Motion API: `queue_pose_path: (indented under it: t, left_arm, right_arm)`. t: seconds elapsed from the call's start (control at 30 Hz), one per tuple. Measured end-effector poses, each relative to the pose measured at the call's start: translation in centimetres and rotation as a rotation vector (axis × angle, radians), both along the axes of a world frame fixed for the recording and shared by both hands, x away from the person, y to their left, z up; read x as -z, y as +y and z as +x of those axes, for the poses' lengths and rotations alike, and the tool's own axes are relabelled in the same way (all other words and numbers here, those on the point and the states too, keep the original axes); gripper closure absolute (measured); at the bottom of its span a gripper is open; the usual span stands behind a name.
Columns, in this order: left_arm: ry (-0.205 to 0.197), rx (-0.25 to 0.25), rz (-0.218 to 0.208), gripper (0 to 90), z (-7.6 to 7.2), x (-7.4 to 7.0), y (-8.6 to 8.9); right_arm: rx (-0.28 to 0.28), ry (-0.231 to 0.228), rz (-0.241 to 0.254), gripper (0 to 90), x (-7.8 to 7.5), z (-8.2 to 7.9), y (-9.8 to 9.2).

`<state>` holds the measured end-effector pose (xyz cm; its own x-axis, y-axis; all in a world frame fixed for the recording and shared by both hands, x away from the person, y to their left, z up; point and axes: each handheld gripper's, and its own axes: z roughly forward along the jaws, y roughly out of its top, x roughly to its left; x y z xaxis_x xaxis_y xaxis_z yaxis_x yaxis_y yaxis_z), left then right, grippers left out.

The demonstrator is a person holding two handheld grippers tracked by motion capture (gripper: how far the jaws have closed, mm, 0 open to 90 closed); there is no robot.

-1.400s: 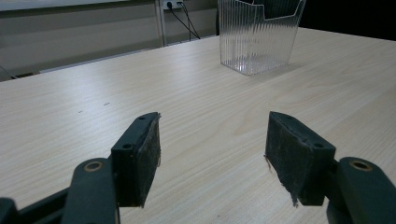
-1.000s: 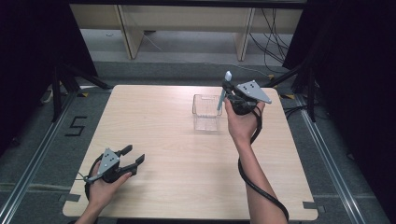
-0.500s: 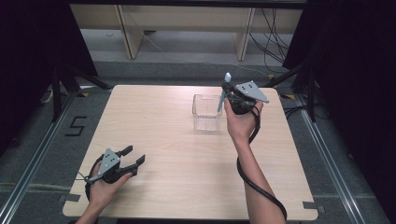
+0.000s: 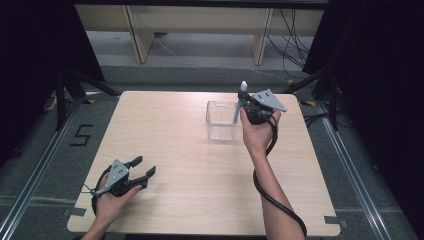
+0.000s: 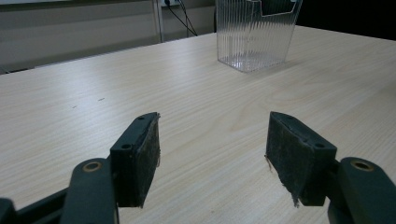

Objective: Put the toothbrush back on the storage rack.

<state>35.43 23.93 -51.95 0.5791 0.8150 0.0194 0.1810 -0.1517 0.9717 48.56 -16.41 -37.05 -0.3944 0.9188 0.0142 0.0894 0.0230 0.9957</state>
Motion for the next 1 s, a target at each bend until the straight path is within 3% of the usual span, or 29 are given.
queue_pose_path:
  t: [0.13,0.23,0.27,0.37,0.43,1.0]
  left_arm:
    - [0.001,0.000,-0.001,34.3,0.0,0.0,0.0]
    - [-0.008,0.007,-0.007,34.3,0.1,0.1,0.0]
    - [-0.013,0.011,-0.010,34.3,0.2,0.1,0.0]
    - [-0.013,0.011,-0.012,34.3,0.2,0.2,-0.1]
    - [-0.013,0.011,-0.012,34.3,0.2,0.1,-0.1]
    - [-0.013,0.014,-0.013,34.2,0.2,0.1,-0.1]
  right_arm:
    - [0.011,0.021,0.009,84.5,0.1,-0.1,0.0]
    - [0.010,0.011,-0.005,84.5,0.2,-0.1,-0.1]
    - [0.011,0.021,0.014,84.4,0.4,-0.1,0.1]
    - [0.011,0.018,-0.005,84.4,0.6,0.0,-0.1]
    - [0.012,0.032,0.013,84.4,0.7,-0.1,0.0]
    - [0.015,0.051,-0.007,84.2,2.0,0.1,0.1]
